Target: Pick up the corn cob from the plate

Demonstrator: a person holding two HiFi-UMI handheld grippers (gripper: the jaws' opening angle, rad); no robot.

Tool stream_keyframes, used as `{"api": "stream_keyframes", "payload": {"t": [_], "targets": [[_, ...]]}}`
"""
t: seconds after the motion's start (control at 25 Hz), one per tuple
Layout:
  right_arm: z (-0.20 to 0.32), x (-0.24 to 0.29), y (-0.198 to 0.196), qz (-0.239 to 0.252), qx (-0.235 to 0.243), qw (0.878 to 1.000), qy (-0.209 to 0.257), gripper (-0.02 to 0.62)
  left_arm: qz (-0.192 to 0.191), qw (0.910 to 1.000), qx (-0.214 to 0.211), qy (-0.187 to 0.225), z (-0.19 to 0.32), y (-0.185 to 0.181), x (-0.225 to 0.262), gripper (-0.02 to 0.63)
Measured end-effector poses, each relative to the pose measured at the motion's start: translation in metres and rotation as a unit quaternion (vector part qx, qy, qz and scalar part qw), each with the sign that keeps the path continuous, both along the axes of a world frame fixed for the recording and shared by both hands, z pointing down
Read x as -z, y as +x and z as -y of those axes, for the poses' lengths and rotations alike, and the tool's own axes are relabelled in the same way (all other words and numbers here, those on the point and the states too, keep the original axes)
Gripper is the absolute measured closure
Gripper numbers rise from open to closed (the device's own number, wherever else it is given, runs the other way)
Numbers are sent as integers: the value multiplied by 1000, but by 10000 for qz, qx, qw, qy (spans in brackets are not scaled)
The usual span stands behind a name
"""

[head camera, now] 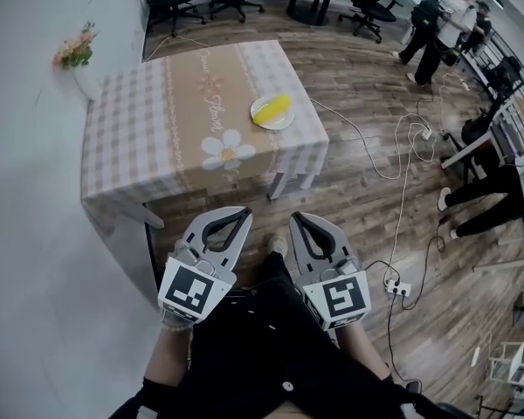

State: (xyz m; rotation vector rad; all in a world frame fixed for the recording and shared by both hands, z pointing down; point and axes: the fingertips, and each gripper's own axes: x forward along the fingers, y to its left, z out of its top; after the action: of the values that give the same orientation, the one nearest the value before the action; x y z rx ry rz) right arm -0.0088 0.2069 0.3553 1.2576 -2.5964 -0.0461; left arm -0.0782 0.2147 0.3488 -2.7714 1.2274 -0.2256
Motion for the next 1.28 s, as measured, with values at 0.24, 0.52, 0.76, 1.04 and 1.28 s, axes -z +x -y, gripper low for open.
{"api": "stream_keyframes", "payload": {"t": [0.24,0.52,0.76,1.04,1.28], "targets": [[15,2,1,44,84,10000,10,554,-147,9992,261,-276,12,-1,4,594],[38,-3,7,68,135,9999,-72,554,78,9999,128,-70,33,8,2,594],[64,-1,10,68,218,9997,-69,554,16,9997,223,-136,60,13,4,594],[96,-6,29,38,133,9997,-203,554,-89,9988,276,-384,93,31,0,594],[128,-8,43,97,183,9997,-153,553,-53,9989,268,-371,124,48,-1,594]]}}
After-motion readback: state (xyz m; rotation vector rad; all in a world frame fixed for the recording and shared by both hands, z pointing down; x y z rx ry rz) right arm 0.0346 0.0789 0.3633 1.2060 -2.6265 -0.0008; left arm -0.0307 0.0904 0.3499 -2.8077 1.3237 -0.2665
